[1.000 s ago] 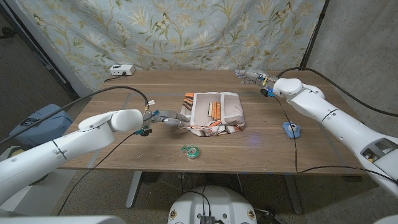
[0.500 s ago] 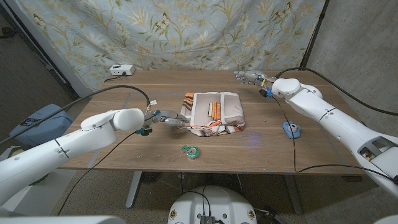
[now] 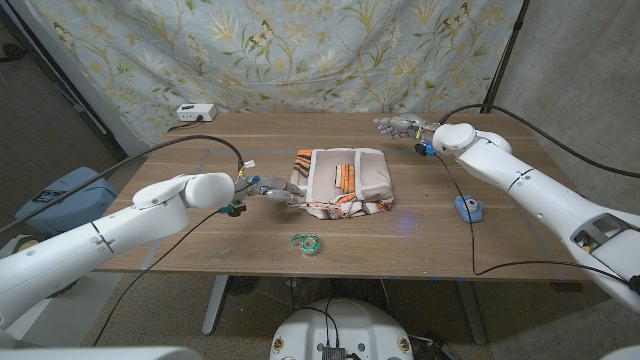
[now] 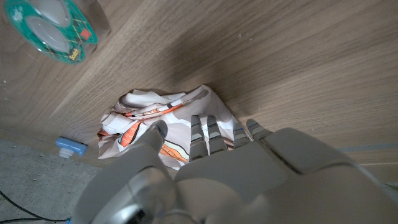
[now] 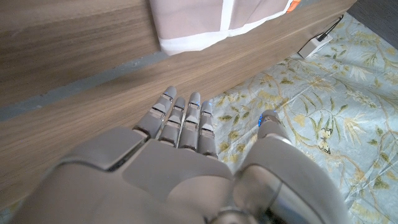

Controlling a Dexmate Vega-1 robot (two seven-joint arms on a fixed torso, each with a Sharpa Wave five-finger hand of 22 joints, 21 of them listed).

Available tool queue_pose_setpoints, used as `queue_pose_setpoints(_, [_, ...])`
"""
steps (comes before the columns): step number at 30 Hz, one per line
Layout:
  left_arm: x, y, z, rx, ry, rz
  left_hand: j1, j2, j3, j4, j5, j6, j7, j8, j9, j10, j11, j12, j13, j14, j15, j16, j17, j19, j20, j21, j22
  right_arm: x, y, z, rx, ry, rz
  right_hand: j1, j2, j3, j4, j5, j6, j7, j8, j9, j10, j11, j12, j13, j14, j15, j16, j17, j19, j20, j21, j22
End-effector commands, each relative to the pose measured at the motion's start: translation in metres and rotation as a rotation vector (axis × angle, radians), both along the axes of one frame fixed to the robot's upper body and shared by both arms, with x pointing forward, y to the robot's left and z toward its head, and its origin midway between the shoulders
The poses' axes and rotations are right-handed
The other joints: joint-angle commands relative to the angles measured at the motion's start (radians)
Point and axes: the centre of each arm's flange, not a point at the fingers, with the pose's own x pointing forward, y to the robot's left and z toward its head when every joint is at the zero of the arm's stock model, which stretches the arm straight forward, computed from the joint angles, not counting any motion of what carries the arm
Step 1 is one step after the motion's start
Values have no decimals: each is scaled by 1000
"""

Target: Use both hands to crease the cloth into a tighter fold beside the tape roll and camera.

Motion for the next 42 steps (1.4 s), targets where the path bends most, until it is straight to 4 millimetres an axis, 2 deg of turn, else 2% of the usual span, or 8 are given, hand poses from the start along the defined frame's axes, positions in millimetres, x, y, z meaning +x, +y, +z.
queue_pose_setpoints(1, [2,-4,4,14,-4,-1,-3,0,6,5,-1,11,0,6,1,12,0,4,2,-3,-3,2,2,-11,0,1,5,9,7,3,-124,37,-79,18,-4,4,-9,1,16,2,7,1,23,0,10,4,18,2,8,-1,10,6,5,2])
queue_pose_setpoints(18, [1,-5,3,18,-2,9,-3,0,10,0,-1,19,-6,6,1,17,-2,1,2,0,-1,2,0,-25,0,3,6,16,10,7,-263,76,-137,42,-15,8,-17,5,33,5,8,2,40,0,12,12,31,0,5,-1,12,8,3,2])
queue_pose_setpoints(28, [1,-5,3,24,-1,5,-2,0,11,-2,-1,23,-9,6,1,18,-2,0,2,0,-1,2,-1,-30,-1,4,6,20,4,4,-299,96,-173,53,-20,9,-18,6,31,5,5,3,41,-2,12,18,36,-3,3,-1,4,13,-1,2])
queue_pose_setpoints(42, [2,-2,4,22,3,16,-2,1,11,-4,-2,25,-13,5,1,17,-1,-3,2,2,-1,2,-1,-32,-2,7,6,28,7,-5,-354,127,-194,70,-28,10,-15,9,57,-7,8,6,69,-12,31,34,65,-18,6,1,-2,14,-3,2])
